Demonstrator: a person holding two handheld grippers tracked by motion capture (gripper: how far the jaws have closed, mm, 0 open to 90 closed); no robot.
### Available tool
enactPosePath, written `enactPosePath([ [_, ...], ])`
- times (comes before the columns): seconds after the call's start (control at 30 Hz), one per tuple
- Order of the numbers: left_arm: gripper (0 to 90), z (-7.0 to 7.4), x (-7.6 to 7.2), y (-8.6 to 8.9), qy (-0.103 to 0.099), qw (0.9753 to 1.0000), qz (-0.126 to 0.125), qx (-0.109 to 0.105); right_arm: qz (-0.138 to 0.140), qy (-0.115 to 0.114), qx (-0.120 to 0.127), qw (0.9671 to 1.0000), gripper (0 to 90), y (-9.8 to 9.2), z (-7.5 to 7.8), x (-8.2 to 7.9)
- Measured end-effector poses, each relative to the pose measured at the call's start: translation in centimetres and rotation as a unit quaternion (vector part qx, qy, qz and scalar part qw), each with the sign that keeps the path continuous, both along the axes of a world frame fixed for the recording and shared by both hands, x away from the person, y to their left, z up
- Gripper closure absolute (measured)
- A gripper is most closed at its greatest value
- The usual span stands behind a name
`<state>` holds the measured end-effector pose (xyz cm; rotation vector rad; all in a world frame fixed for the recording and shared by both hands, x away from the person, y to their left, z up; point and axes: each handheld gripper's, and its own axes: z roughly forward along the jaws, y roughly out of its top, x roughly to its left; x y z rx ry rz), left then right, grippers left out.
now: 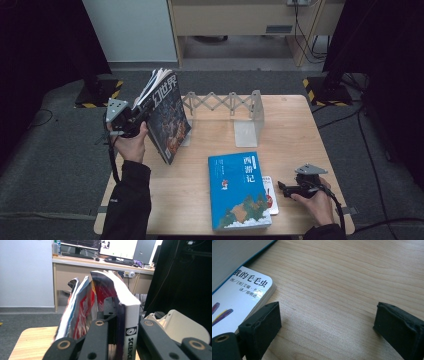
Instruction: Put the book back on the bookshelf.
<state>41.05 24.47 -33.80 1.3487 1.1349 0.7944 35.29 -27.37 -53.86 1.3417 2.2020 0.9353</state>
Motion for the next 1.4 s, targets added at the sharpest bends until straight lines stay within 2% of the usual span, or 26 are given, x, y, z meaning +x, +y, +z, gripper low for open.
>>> enactPosePath([
  [0.17, 82.3, -0.8, 1.0, -0.5, -0.005, 0.9999, 0.008, -0.008, 0.002, 0.0, -0.001, 1.0, 7.2, 0.0, 0.0, 0.0],
  [0.3, 82.2, -1.3, 1.8, -0.7, -0.014, 0.9995, 0.029, -0.008, 0.002, 0.0, -0.001, 1.0, 7.0, 0.0, 0.0, 0.0],
  [0.4, 82.2, -1.8, 2.3, -0.9, -0.014, 0.999, 0.041, -0.013, 0.002, 0.0, -0.001, 1.0, 7.0, 0.0, 0.0, 0.0],
  [0.5, 82.2, -2.2, 2.7, -0.9, -0.028, 0.9979, 0.055, -0.017, 0.003, 0.0, -0.002, 1.0, 6.9, 0.0, 0.0, 0.0],
  [0.63, 82.1, -2.9, 3.0, -1.1, -0.028, 0.9978, 0.056, -0.02, 0.001, 0.0, 0.0, 1.0, 6.4, 0.1, 0.0, 0.1],
  [0.77, 82.1, -3.5, 3.0, -1.6, -0.023, 0.9981, 0.056, -0.008, 0.001, 0.001, 0.0, 1.0, 6.4, 0.1, 0.0, 0.0],
  [0.93, 82.1, -3.5, 3.4, -2.1, -0.027, 0.9982, 0.054, -0.006, 0.001, 0.001, 0.0, 1.0, 6.4, 0.1, 0.0, 0.0],
  [1.13, 82.1, -3.6, 4.1, -2.6, -0.039, 0.9972, 0.064, -0.01, 0.001, 0.0, 0.0, 1.0, 6.2, 0.1, 0.0, 0.1],
  [1.27, 82.1, -3.4, 4.7, -2.9, -0.045, 0.997, 0.063, 0.002, 0.003, 0.001, 0.0, 1.0, 6.0, 0.1, 0.0, 0.1],
  [1.4, 82.1, -3.9, 4.8, -2.7, -0.053, 0.9965, 0.064, 0.0, 0.003, 0.001, 0.0, 1.0, 6.0, 0.1, 0.0, 0.1],
])
